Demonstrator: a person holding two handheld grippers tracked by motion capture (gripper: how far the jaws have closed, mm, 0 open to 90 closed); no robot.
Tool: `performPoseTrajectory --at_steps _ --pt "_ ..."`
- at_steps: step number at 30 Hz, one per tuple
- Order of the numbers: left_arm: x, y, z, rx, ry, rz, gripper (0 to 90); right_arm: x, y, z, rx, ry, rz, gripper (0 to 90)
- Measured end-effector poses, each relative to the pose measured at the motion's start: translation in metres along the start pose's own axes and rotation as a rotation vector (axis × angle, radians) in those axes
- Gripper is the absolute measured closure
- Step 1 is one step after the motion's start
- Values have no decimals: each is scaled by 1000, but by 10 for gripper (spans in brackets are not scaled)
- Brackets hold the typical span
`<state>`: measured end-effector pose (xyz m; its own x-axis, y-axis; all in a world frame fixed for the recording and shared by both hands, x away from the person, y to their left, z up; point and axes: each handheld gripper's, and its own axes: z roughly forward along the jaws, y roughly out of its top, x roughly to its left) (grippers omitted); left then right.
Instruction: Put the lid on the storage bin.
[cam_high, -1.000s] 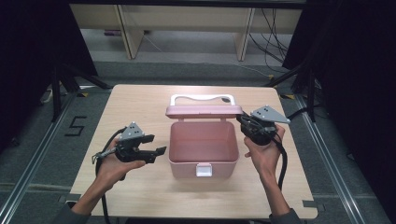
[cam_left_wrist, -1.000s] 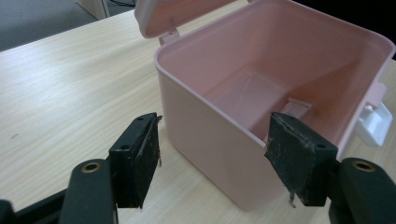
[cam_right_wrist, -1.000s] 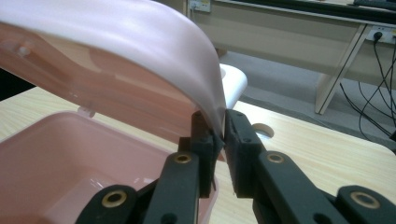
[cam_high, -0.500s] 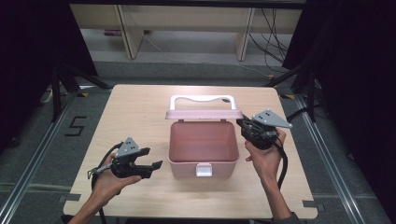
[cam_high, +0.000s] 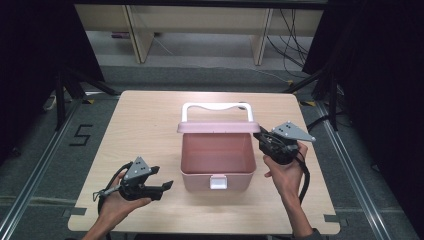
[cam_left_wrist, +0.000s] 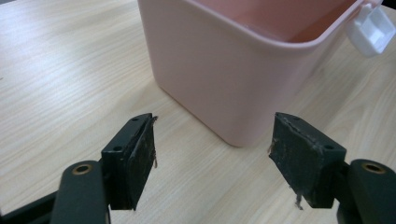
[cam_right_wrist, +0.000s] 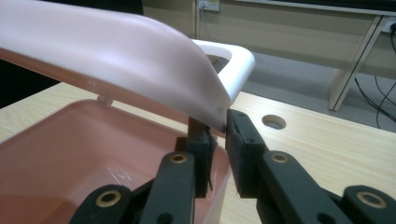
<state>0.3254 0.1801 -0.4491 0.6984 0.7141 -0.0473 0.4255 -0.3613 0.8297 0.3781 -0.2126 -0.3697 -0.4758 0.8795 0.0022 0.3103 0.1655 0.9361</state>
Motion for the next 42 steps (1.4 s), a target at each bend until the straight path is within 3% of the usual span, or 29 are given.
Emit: performPoseTrajectory --at_steps 1,4,7,8,10,13,15,17,18,19,20,21,24,25,27,30,31,34,35,36,39,40,41,42 --pt "0 -1 1 -3 -7 -10 300 0 -1 -1 6 5 10 799" --pt "2 -4 -1 33 0 15 300 0 -4 -1 -1 15 11 788" --pt "0 -7 0 7 2 -16 300 0 -6 -3 8 26 10 770" --pt "0 -8 0 2 2 -14 300 -1 -7 -4 -1 16 -19 769" --pt "2 -9 -2 33 -8 9 300 1 -9 -4 11 30 10 764" --pt "-1 -11 0 9 -14 -21 300 0 -13 -6 12 26 -16 755" --pt "-1 -13 0 24 -10 -10 299 0 -16 -8 28 30 -25 745" --pt "-2 -15 2 16 -14 -26 299 1 -18 -8 34 36 -8 737" --pt "0 -15 0 46 -13 5 299 0 -19 -9 27 29 -31 730" --pt "-2 -17 2 25 -14 -30 299 2 -20 -10 41 41 2 725" --pt "-2 -17 2 25 -14 -30 299 2 -20 -10 41 41 2 725" --pt "0 -18 0 51 -8 4 299 1 -22 -12 45 48 1 703" --pt "-1 -20 1 34 -9 -17 299 1 -25 -14 44 66 9 678" --pt "0 -20 0 56 -16 1 299 1 -26 -16 54 64 18 672" --pt "0 -22 1 53 -16 -2 299 -2 -29 -17 44 59 -13 663" --pt "0 -23 1 55 -14 0 299 -2 -33 -20 42 67 0 646" --pt "1 -23 0 58 -14 6 299 -1 -34 -21 54 87 25 639" --pt "1 -24 0 61 -13 4 300 -3 -38 -23 52 77 -5 617" --pt "0 -25 0 68 -10 4 300 -1 -40 -24 57 75 28 601" --pt "0 -25 0 78 -16 4 300 -3 -41 -25 70 73 3 588" --pt "0 -25 0 78 -14 7 300 -4 -43 -24 74 73 8 569" --pt "0 -26 0 75 -13 8 300 -3 -45 -25 84 80 31 566" --pt "0 -26 0 73 -11 7 300 -6 -46 -25 76 68 -8 556" --pt "1 -27 0 68 -13 1 300 -4 -47 -25 84 73 17 549"
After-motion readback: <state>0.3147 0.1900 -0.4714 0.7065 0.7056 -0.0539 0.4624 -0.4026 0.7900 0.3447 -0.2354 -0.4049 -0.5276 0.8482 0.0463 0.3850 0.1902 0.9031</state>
